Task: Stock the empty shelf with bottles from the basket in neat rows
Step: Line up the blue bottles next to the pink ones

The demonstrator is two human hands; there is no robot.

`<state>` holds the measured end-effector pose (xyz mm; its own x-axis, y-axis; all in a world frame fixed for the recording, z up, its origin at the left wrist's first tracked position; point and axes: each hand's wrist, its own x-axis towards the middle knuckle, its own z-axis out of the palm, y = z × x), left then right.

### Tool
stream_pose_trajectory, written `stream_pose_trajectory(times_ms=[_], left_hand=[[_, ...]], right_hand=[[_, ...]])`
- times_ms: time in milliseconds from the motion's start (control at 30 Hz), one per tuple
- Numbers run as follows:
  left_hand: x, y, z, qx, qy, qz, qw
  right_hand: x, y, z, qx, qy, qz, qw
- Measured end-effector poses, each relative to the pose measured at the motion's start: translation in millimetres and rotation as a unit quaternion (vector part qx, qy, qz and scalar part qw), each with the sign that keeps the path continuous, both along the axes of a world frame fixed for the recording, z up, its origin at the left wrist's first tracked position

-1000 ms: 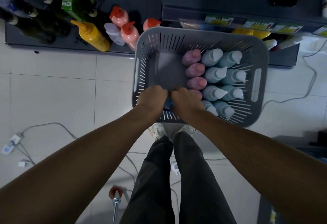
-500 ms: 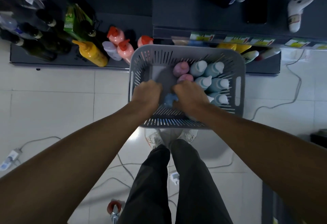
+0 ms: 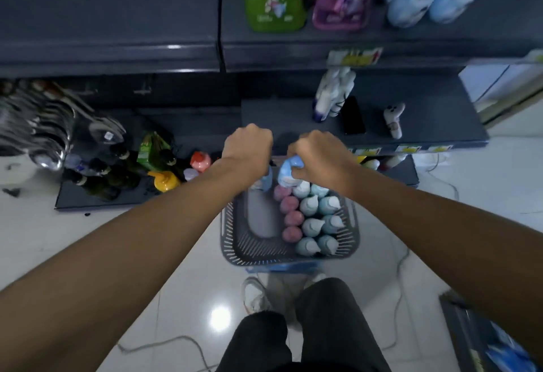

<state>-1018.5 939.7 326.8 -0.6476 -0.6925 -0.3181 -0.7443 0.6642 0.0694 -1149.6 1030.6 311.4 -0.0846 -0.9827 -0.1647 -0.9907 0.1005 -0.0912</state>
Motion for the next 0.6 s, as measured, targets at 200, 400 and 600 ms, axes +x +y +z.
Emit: stream_pose_trajectory(times_ms=[200,400,600], left_hand=[[-20.0,-7.7,85.1,-0.016,0.03,-0.038,0.999],[-52.5,-2.7,152.1,-0.054,0.06,-0.09,0.993],[-88.5,12.9,204.0,-0.078,0.103,-0.125,0.984]], right_hand=[[-25.0,12.6,80.6,-0.031,-0.052,-0.019,0.998],[-57.7,32.1,147.3,-0.109,-0.066,-0.035,0.991],[-98.1,46.2,208.4,-0.122,-0.043,-0.071,0.989]])
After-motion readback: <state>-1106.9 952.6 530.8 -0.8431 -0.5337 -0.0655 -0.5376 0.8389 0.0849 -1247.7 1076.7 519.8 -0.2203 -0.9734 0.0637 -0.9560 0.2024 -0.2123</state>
